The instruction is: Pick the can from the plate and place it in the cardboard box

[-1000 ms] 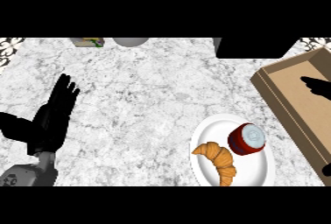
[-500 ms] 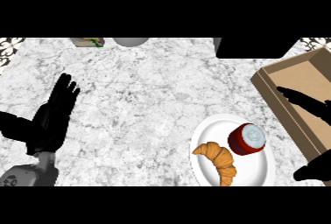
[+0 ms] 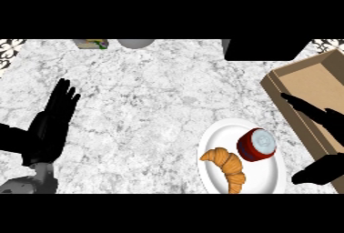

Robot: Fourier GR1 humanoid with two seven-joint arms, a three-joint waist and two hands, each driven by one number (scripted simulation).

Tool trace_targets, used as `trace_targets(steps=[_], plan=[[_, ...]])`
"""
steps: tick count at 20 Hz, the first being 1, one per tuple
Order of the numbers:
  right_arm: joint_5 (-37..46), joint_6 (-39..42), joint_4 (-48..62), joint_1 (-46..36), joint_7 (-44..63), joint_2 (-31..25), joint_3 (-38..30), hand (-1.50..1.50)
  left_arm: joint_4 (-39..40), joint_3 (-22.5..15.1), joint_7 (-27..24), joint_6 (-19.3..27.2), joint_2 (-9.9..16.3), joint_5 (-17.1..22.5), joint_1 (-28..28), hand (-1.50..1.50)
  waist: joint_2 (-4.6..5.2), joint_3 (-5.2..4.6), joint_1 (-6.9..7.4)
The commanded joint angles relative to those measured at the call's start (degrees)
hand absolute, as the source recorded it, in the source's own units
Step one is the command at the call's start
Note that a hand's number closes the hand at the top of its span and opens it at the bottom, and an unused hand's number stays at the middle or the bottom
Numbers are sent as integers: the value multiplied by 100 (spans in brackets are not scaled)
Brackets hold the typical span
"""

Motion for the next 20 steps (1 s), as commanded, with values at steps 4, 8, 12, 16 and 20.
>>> trace_targets(steps=[4, 8, 12, 16, 20], plan=[[290, 121, -147, -261, 636, 558, 199, -150, -249, -134, 125, 84, -309, -444, 188, 0, -2, -1, 15], [902, 170, 132, 55, -133, 785, 46, -150, -163, 314, 201, -306, -281, -265, 53, 0, 0, 0, -3], [1369, 129, 797, -129, -658, 667, -54, -150, 105, 223, 191, -175, -472, -468, -198, 0, 6, 1, 4], [1428, 132, 261, -335, 244, 1162, 249, -150, 523, 561, -33, -594, -389, -271, -374, 0, 6, -2, -6], [1788, 141, 401, 183, -530, 1166, 182, -150, 256, 404, 456, -263, -570, -642, -569, 0, 2, 1, -14]])
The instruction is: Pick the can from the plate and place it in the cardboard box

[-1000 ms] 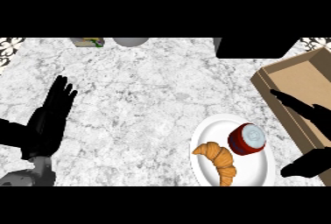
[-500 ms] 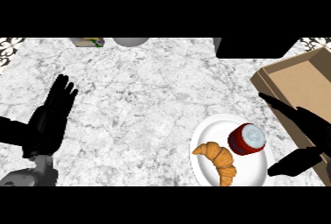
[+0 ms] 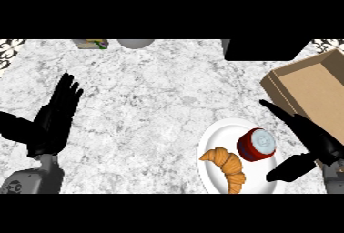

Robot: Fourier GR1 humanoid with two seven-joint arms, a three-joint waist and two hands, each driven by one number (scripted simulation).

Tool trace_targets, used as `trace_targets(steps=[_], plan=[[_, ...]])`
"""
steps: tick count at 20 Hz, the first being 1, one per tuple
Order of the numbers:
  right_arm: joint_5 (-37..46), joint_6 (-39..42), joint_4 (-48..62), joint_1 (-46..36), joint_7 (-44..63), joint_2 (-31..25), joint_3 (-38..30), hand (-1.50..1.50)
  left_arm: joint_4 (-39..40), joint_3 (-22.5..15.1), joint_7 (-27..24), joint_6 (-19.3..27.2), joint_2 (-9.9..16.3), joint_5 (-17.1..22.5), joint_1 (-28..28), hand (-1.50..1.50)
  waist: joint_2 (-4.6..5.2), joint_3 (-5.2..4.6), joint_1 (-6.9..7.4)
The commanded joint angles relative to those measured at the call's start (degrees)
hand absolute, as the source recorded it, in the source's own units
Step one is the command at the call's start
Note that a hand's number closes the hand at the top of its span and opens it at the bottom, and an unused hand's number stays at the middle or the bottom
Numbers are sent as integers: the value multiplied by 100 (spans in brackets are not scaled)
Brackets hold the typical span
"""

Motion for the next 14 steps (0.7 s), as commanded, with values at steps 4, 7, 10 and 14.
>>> trace_targets(steps=[4, 7, 10, 14], plan=[[162, 293, 468, -193, -368, 94, -214, -150, -234, -29, -177, -159, -235, -194, 366, 0, -1, 1, 8], [413, 150, 305, 188, -549, 257, -74, -150, -226, -41, -148, -80, -333, -320, 415, 0, -3, 1, -1], [515, 189, 587, -178, -519, 317, -158, -150, -654, 175, 87, -238, -198, -183, 529, 0, -3, 1, 13], [665, 205, 1128, -501, -558, 382, -161, -150, -227, 326, 285, -304, -123, -140, 36, 0, 2, 1, 15]])
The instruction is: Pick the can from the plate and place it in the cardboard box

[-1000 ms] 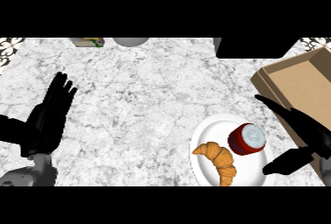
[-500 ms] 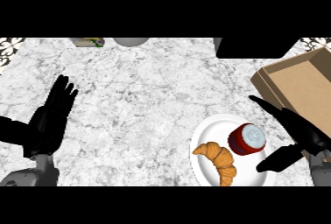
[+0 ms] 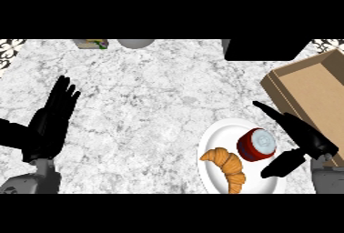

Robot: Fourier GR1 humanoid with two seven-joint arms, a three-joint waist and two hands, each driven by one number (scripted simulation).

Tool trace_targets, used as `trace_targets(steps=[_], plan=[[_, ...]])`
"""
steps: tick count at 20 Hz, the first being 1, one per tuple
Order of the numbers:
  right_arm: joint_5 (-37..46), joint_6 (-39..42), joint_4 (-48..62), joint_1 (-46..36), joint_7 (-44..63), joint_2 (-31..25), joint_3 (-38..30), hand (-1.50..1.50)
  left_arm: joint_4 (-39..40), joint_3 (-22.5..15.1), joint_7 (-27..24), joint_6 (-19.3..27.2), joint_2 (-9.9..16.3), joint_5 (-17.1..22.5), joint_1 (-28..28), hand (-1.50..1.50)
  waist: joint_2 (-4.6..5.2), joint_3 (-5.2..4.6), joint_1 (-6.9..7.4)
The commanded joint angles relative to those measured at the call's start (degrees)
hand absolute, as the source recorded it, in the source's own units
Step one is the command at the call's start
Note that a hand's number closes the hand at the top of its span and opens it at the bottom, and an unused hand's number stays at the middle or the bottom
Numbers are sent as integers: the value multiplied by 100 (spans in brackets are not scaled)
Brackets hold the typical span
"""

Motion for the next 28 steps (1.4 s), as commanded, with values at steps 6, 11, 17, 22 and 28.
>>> trace_targets(steps=[6, 11, 17, 22, 28], plan=[[513, -177, 152, 105, -234, 296, 167, -150, 365, 272, -229, -305, 4, 36, -35, 0, 1, 0, -2], [605, -100, 245, 437, -892, 88, -9, -150, 354, 228, 129, -78, -114, -118, -424, 0, 0, 1, -15], [1094, -467, 818, 112, -1517, 103, 172, 150, 197, 240, 12, -173, -163, -127, -269, 0, 2, 1, -1], [1363, -561, -52, 534, -1622, -96, 335, 150, -300, -267, 50, 100, -478, -593, 293, 0, -9, 1, -17], [2318, -1141, -400, 459, -1150, 436, 1168, 150, -214, -98, 130, 94, -435, -491, 69, 0, -16, -1, -25]])
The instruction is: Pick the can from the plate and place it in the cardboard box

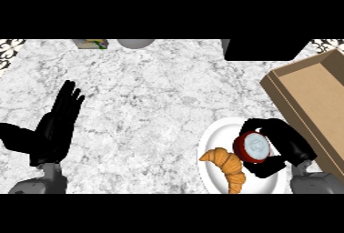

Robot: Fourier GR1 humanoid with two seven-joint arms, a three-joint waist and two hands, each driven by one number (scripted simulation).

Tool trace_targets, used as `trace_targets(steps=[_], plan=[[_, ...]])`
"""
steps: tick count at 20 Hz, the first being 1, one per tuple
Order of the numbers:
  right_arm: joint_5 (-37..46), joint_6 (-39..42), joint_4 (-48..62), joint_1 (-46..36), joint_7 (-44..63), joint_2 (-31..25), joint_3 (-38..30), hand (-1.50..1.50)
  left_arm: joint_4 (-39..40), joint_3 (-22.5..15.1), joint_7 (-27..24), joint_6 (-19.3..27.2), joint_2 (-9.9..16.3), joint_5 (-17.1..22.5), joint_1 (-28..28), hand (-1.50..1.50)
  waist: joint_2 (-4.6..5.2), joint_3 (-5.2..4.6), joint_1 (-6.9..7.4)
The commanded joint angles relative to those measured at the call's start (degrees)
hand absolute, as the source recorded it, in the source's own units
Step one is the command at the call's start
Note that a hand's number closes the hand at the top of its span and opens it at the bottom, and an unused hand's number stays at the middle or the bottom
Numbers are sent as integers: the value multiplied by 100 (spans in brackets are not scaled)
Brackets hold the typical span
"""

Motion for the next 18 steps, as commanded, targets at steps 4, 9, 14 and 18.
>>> trace_targets(steps=[4, 9, 14, 18], plan=[[2032, -537, -1201, 390, 921, 582, 2292, 150, -45, 20, 214, 79, 35, -35, -190, 0, -40, -8, -15], [3088, -1161, -1437, 594, 1317, 876, 3258, 150, 175, 297, 57, -190, 198, 239, -107, 0, -8, -2, -14], [3338, 115, -3002, 467, 1911, 784, 3637, 150, -191, 225, 54, -260, 220, 210, 139, 0, -18, -6, -5], [3323, 334, -4036, 789, 2080, 796, 3867, 150, -411, -36, 134, -44, -62, 29, 357, 0, -17, -1, -5]])
